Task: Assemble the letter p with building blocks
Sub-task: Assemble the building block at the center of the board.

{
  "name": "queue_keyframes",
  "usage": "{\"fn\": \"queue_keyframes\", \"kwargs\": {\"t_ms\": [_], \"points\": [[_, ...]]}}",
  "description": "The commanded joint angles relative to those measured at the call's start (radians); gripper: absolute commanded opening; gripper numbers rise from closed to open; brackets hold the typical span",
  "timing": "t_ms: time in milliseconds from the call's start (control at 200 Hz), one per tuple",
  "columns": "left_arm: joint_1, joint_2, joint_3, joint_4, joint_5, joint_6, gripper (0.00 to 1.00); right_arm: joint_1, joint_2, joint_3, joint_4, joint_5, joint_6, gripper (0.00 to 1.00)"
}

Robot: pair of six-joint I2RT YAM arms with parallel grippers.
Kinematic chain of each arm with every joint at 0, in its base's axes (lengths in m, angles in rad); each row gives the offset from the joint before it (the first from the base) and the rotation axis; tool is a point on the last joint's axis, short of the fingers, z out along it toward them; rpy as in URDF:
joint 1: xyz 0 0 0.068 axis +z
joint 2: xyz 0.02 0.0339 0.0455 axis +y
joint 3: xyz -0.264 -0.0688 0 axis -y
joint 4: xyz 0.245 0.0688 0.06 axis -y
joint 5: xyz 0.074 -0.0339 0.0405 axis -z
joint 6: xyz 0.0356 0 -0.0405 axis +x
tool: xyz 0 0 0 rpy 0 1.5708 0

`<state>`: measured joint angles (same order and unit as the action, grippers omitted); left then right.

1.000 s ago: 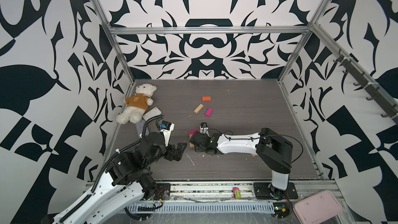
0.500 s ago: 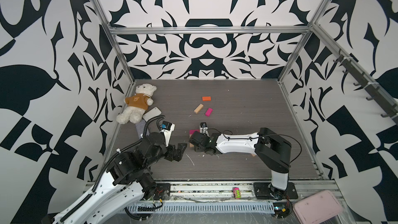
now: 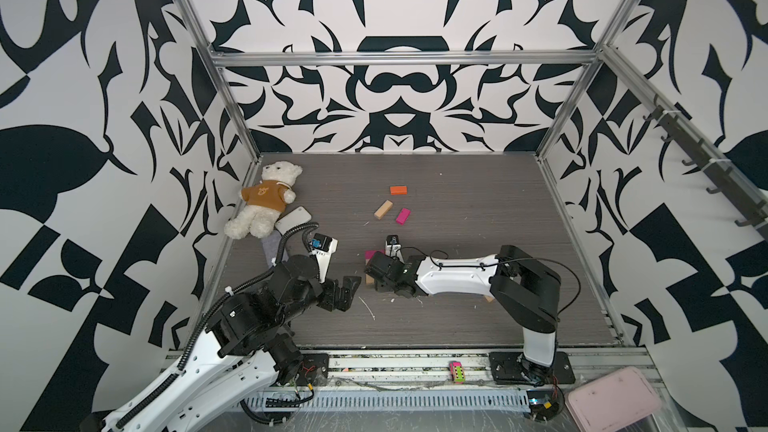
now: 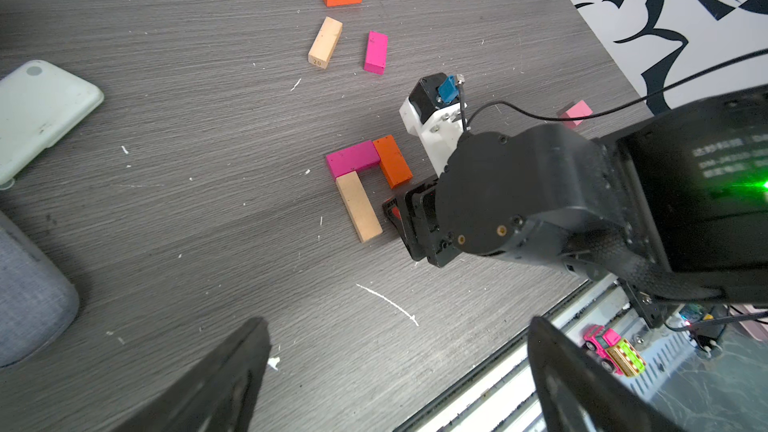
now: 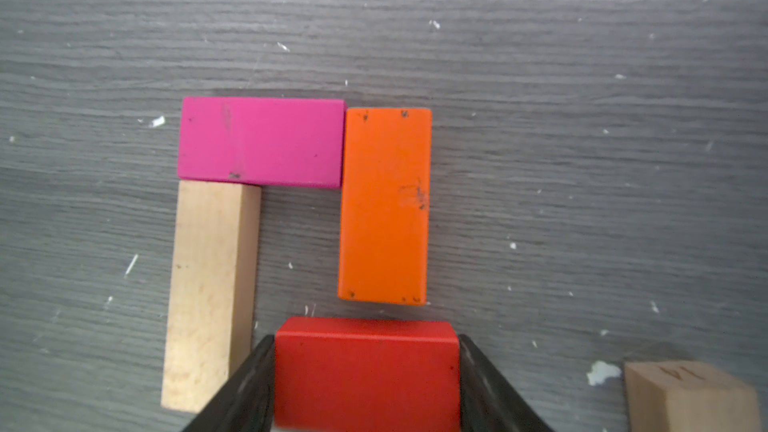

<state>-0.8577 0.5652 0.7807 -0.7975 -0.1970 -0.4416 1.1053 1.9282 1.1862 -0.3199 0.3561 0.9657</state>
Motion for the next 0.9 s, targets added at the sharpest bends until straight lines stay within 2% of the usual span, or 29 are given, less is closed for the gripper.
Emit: {"fn": "queue_keyframes", "kwargs": {"t_ms": [0,895], "points": [[0.003,0.002,-0.008,-0.023,0.006,-0.001,1.0,-0.007,0.014,0.027,-0.025,0.007,-0.004,0.67],[0.003,0.002,-0.008,-0.023,0.008,0.001,1.0,-0.013,0.035,0.046,-0.036,0.004,-0.005,0.71]]}}
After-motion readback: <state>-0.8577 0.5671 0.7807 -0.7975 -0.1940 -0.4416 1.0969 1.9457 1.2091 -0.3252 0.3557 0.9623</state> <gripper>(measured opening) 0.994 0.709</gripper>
